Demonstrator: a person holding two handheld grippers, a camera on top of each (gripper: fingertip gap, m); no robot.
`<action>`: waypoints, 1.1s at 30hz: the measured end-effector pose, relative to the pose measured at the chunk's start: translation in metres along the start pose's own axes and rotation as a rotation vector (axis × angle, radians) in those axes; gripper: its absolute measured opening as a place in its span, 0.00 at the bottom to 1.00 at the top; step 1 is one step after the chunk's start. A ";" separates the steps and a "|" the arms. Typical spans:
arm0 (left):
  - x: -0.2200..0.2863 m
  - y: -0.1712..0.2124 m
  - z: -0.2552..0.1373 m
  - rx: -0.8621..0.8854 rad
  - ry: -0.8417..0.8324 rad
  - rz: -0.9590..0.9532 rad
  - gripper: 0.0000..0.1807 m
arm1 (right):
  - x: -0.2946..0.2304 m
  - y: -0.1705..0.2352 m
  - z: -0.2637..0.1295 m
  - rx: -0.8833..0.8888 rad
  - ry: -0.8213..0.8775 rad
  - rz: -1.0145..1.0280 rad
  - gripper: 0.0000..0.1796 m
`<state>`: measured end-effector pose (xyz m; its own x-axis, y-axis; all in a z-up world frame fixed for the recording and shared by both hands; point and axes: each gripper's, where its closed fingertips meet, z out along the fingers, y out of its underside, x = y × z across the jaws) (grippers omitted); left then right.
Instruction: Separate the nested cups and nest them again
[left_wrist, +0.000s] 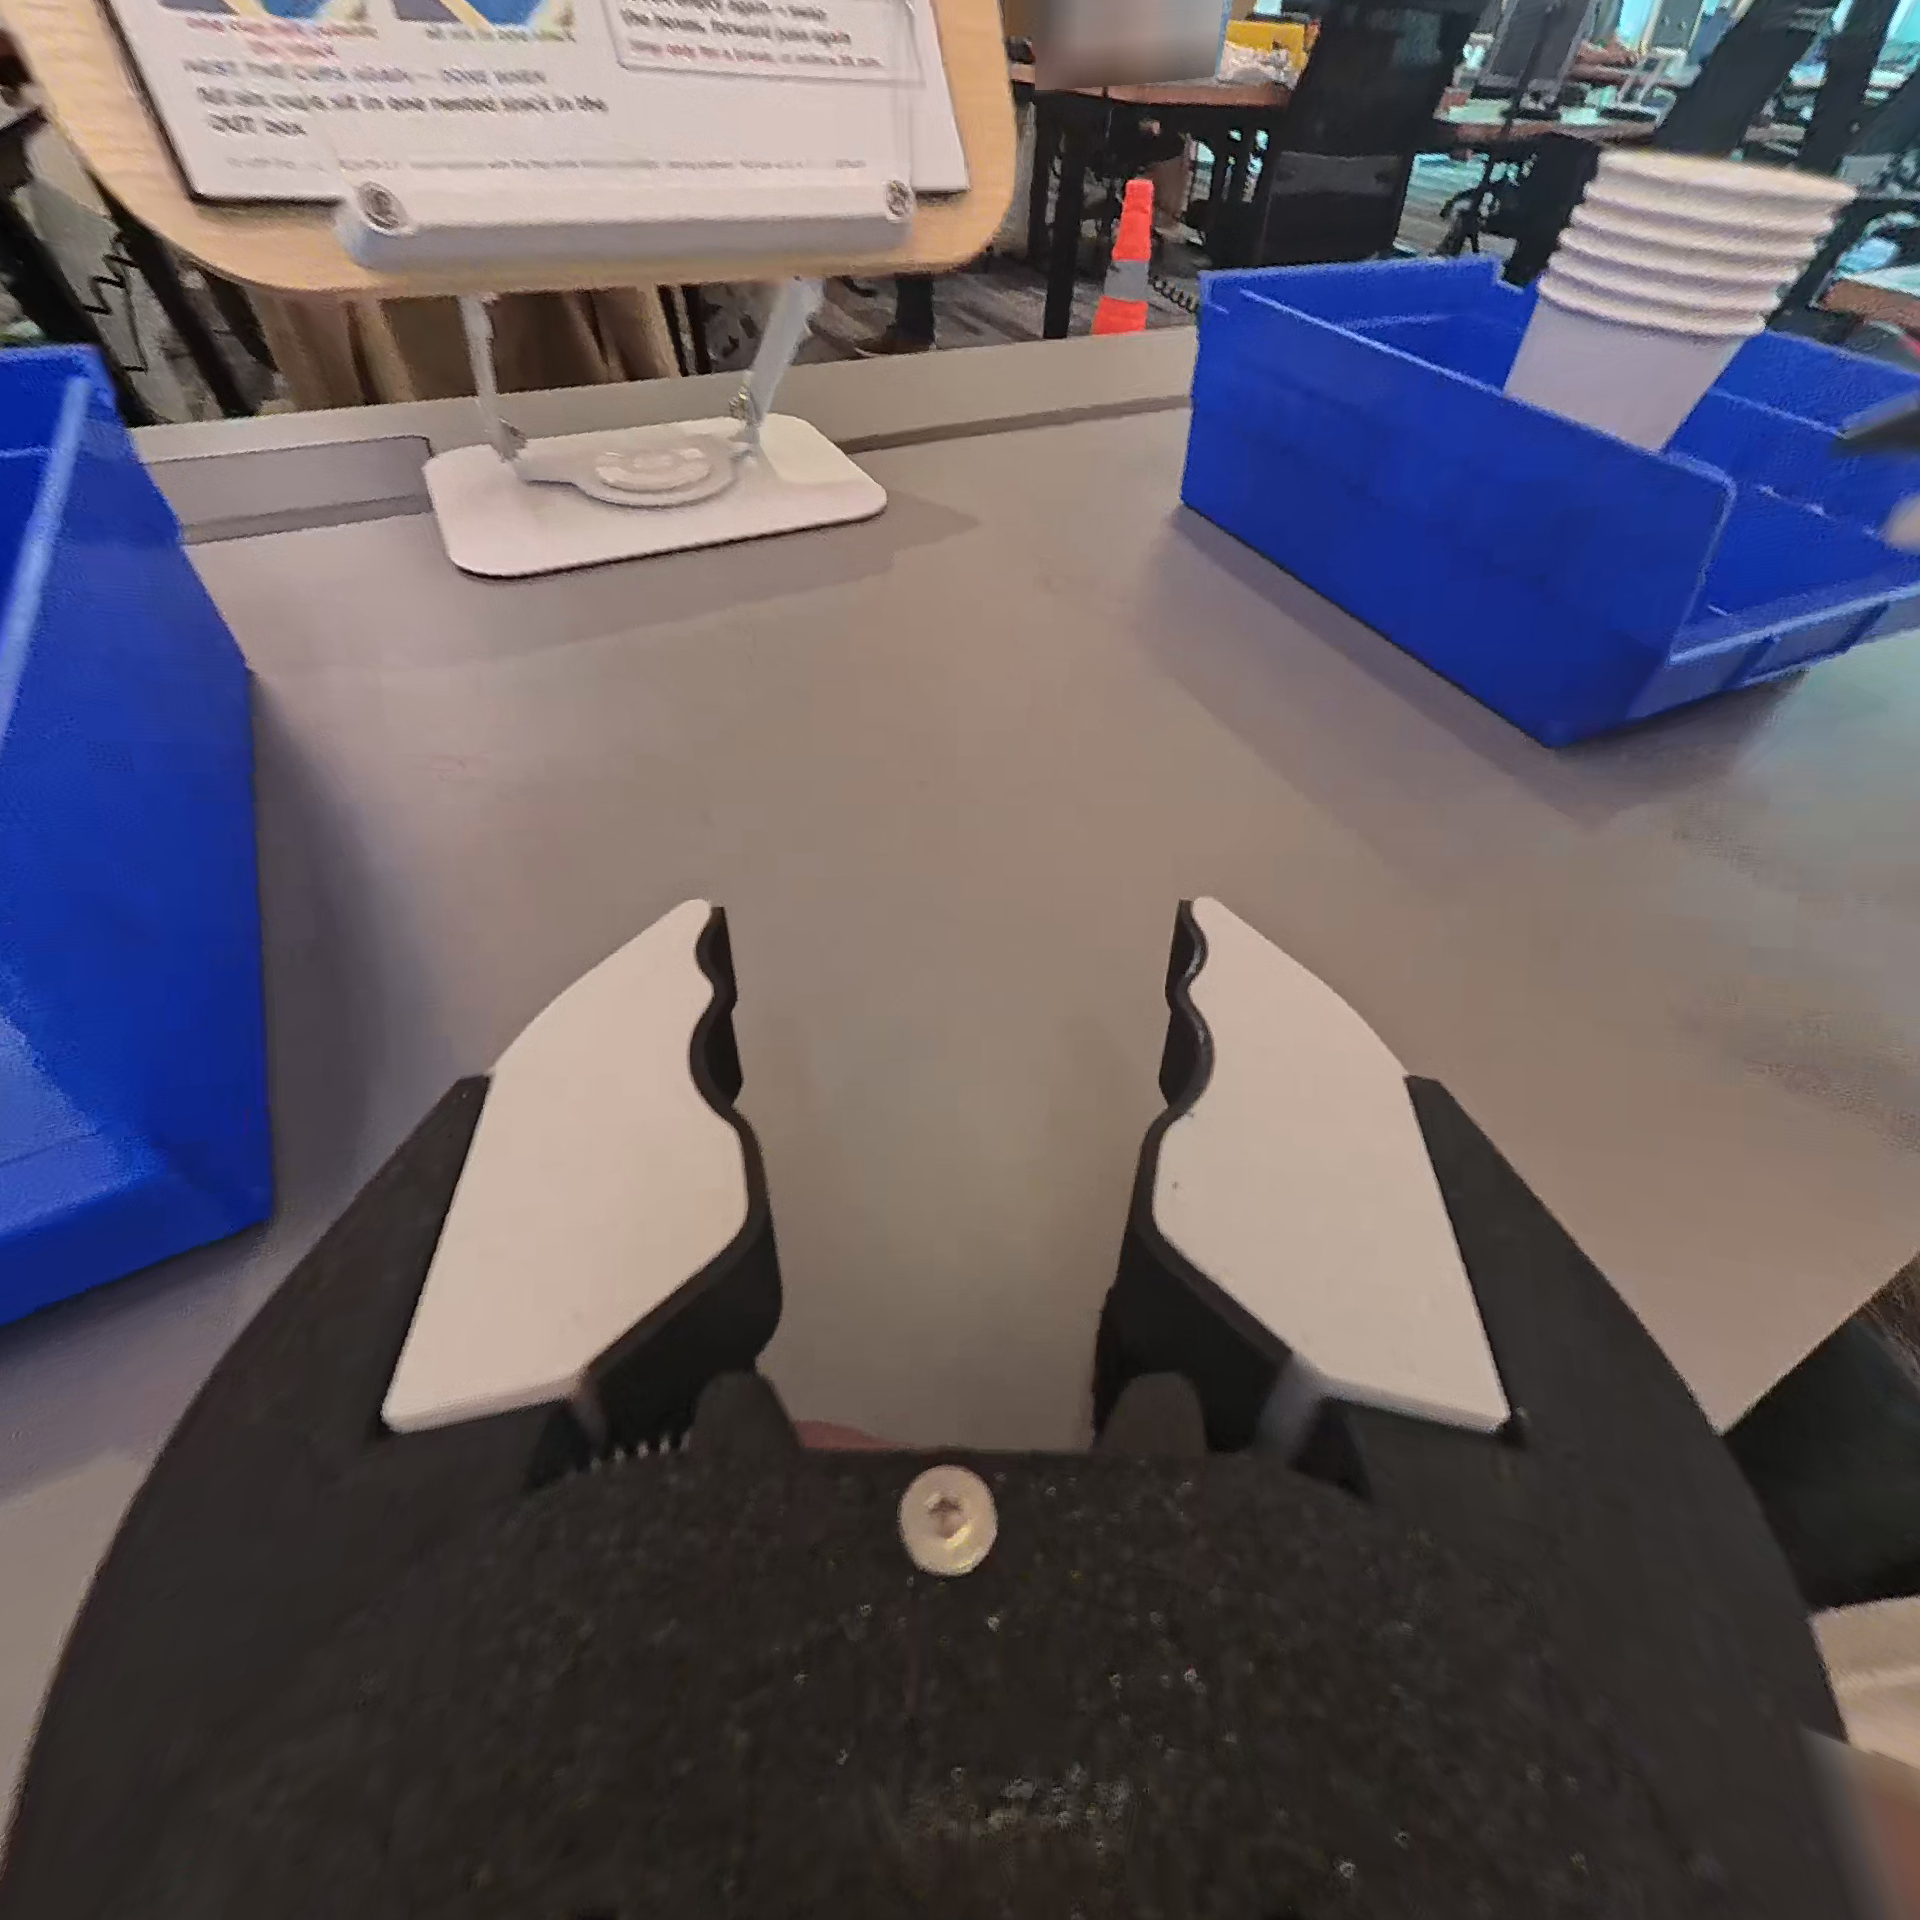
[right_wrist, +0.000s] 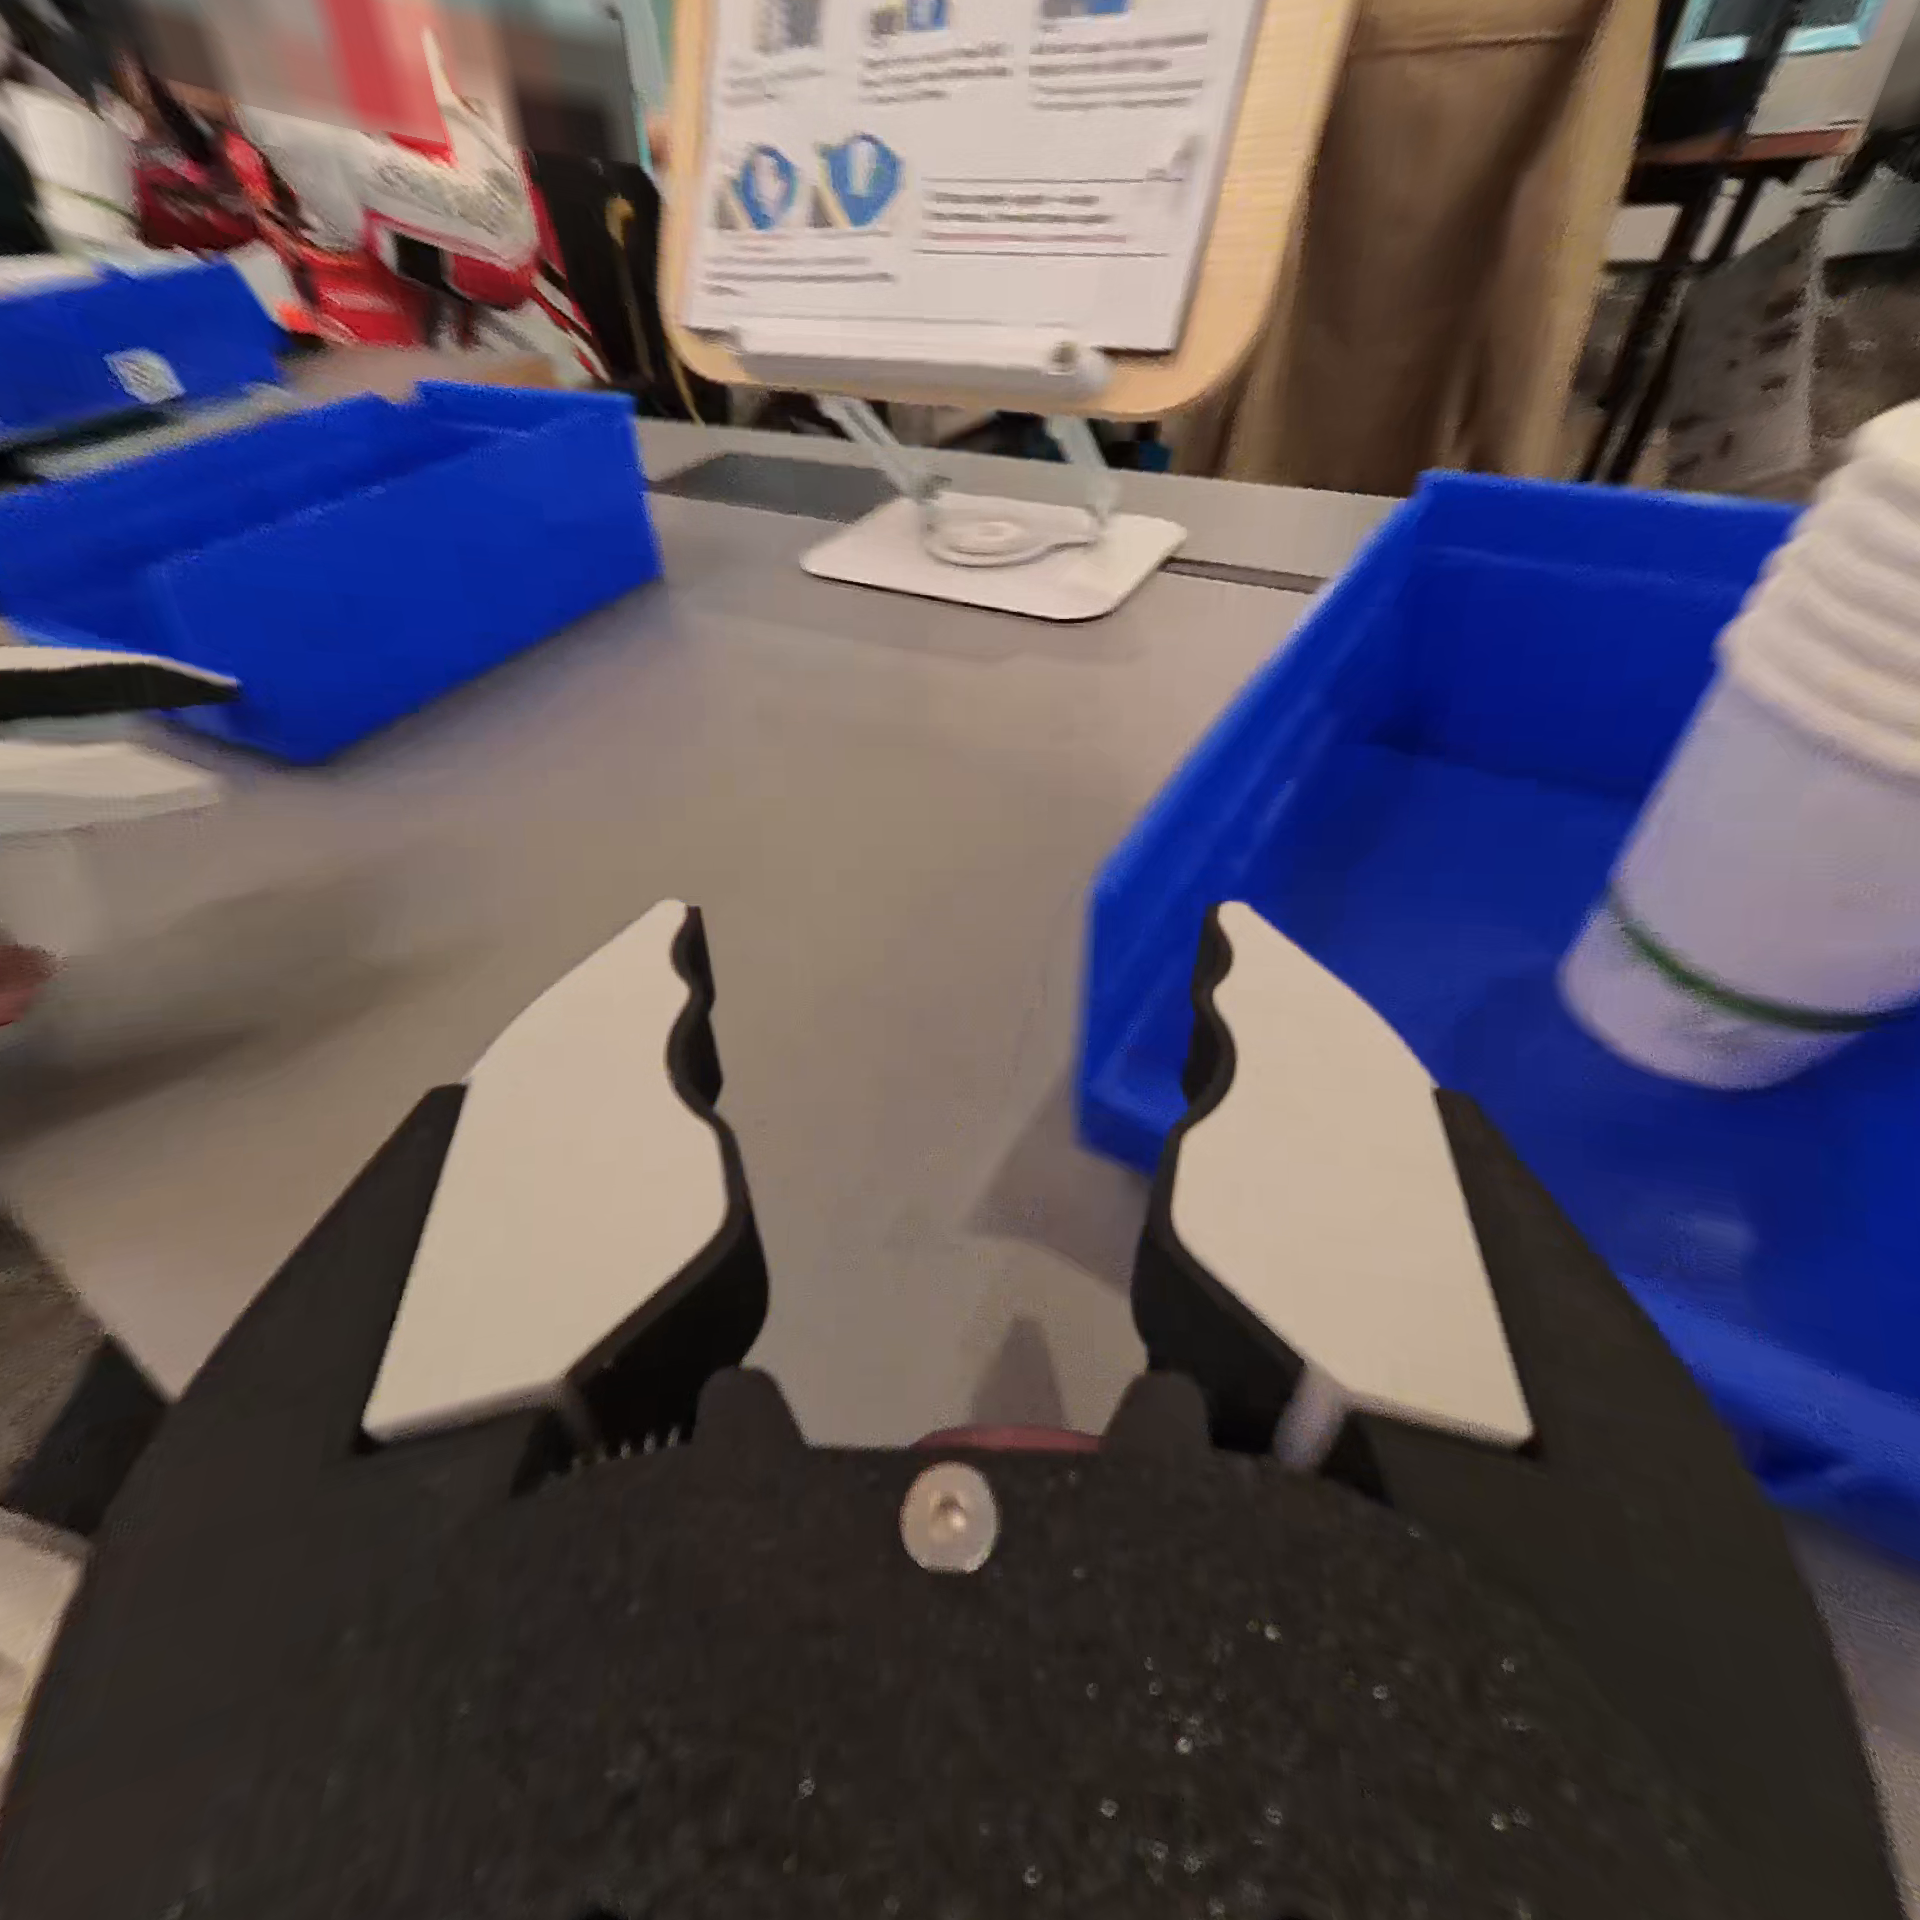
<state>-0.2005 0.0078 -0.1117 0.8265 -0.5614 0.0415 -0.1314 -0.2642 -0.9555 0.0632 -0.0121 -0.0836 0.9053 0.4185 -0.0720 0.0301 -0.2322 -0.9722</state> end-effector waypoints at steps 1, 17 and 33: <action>-0.003 -0.003 -0.002 0.015 -0.017 -0.005 0.44 | -0.014 0.007 -0.002 0.029 -0.019 0.016 0.49; 0.031 0.003 0.003 -0.004 0.007 -0.050 0.44 | -0.017 -0.002 -0.046 0.198 0.050 0.011 0.48; 0.253 -0.036 0.210 -0.125 0.109 -0.068 0.38 | 0.215 0.039 -0.094 -0.020 0.610 0.219 0.43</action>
<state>0.1286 0.0400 -0.1280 0.7722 -0.6191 0.1433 -0.1495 -0.3962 -0.9059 0.2988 -0.0133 -0.1160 0.9693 -0.2129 -0.1227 -0.1798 -0.2742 -0.9447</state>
